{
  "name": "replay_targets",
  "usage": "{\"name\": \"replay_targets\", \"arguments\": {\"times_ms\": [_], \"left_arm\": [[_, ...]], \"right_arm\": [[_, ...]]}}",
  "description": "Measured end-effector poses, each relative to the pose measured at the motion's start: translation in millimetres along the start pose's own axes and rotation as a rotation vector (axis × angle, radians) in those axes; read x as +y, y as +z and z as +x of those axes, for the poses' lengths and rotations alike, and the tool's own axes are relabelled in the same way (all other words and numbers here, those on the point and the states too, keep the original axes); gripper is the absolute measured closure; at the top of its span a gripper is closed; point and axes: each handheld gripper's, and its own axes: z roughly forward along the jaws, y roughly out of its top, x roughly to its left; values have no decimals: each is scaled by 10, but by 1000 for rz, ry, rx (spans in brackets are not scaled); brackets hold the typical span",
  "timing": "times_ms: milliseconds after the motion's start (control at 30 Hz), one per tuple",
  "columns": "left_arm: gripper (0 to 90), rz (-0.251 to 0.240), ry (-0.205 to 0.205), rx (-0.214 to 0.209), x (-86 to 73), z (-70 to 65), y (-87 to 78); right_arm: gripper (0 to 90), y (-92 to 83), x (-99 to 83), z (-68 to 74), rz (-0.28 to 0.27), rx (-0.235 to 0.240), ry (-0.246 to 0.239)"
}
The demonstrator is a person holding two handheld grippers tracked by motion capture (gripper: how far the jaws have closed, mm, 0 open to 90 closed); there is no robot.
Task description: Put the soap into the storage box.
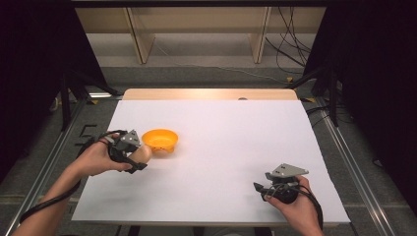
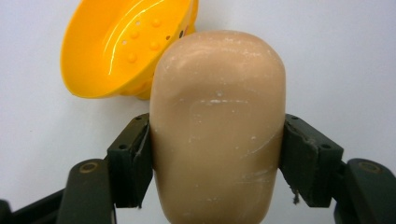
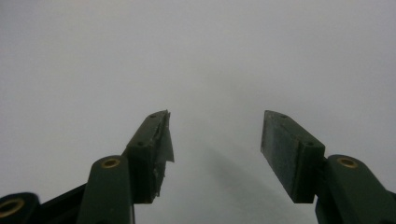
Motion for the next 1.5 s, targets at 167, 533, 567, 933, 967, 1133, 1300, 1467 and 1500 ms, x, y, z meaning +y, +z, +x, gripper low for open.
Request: {"name": "replay_targets", "arguments": {"times_ms": [167, 533, 567, 933, 967, 1133, 1300, 1467, 1500], "left_arm": [[326, -34, -20, 4, -16, 24, -10], [326, -87, -43, 36, -2, 107, -38], [326, -92, -40, 37, 4, 111, -40], [326, -158, -73, 58, 55, 153, -40], [326, -158, -73, 58, 55, 153, -40], [326, -183, -75, 69, 79, 183, -34], [326, -205, -84, 75, 95, 223, -15], [326, -228, -86, 79, 116, 243, -17], [326, -228, -86, 73, 128, 249, -19]], "right_arm": [[425, -10, 2, -10, -22, -8, 13], [423, -19, 5, -21, -30, -8, 16], [422, -23, 5, -16, -26, -8, 23], [421, -21, 1, -26, -37, -11, 20], [421, -21, 1, -26, -37, -11, 20], [421, -22, 2, -27, -35, -12, 20], [420, -26, 3, -27, -40, -14, 21], [418, -28, 3, -34, -45, -12, 19], [417, -32, 3, -35, -45, -16, 22]]}}
